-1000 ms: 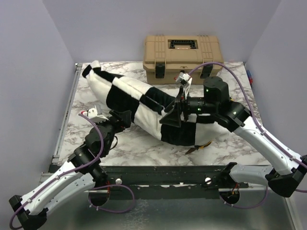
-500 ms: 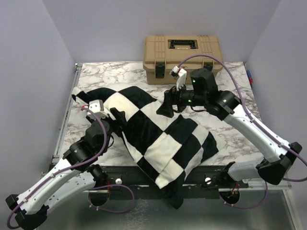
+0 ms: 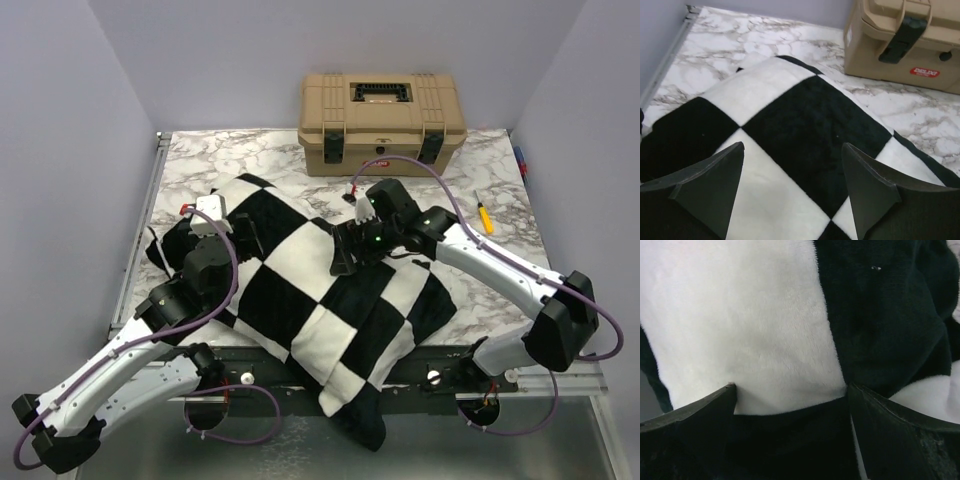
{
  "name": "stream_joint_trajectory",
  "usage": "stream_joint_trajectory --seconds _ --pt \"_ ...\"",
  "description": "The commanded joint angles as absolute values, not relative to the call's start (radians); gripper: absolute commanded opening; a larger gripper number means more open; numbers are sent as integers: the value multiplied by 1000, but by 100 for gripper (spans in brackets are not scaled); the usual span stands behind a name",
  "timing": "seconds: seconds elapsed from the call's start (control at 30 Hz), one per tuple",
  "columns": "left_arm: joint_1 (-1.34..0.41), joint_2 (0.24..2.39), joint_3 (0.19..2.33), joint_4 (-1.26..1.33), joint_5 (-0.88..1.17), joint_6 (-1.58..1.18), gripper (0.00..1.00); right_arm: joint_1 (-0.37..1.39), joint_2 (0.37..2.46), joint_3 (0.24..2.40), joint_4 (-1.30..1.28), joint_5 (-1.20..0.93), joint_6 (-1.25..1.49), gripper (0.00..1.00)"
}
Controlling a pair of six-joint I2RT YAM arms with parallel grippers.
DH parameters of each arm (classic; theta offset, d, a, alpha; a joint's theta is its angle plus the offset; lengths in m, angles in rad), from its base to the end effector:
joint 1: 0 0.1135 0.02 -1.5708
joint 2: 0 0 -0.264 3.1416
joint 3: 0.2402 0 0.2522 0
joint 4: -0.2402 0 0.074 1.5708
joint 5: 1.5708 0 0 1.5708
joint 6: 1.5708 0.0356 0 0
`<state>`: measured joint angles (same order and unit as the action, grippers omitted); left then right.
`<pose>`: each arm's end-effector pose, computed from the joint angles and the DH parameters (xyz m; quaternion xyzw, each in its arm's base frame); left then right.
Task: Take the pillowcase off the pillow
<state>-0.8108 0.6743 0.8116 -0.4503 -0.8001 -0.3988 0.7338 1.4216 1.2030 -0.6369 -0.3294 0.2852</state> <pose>0.1165 -0.0855 0.3409 -0.0719 0.7759 -0.0490 0.6248 0.2177 0.2118 0.2987 -0.2615 0.8881 0.3025 0.2266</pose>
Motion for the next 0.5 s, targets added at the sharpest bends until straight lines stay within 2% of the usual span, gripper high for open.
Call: stream_joint_trajectory --seconds 0.0,0.1,0.17,0.2,0.27,0.33,0.47 --pt "-806 660 845 -385 -948 -240 80 738 1518 1178 -587 -379 301 100" --pt "-807 650 800 -304 -959 -182 80 738 1597 1195 -563 -399 302 98" --pt "-806 643 760 -267 -941 -172 80 739 1638 1213 -549 -412 301 89" --pt "-807 643 742 -256 -927 -165 80 741 1657 1224 -544 -419 301 79" --pt "-802 644 716 -250 -905 -151 80 748 1686 1250 -523 -431 307 53" --pt "-797 647 702 -251 -901 -136 80 754 1708 1279 -495 -445 316 33" --pt "-793 634 694 -246 -878 -138 80 768 1751 1370 -444 -434 339 10"
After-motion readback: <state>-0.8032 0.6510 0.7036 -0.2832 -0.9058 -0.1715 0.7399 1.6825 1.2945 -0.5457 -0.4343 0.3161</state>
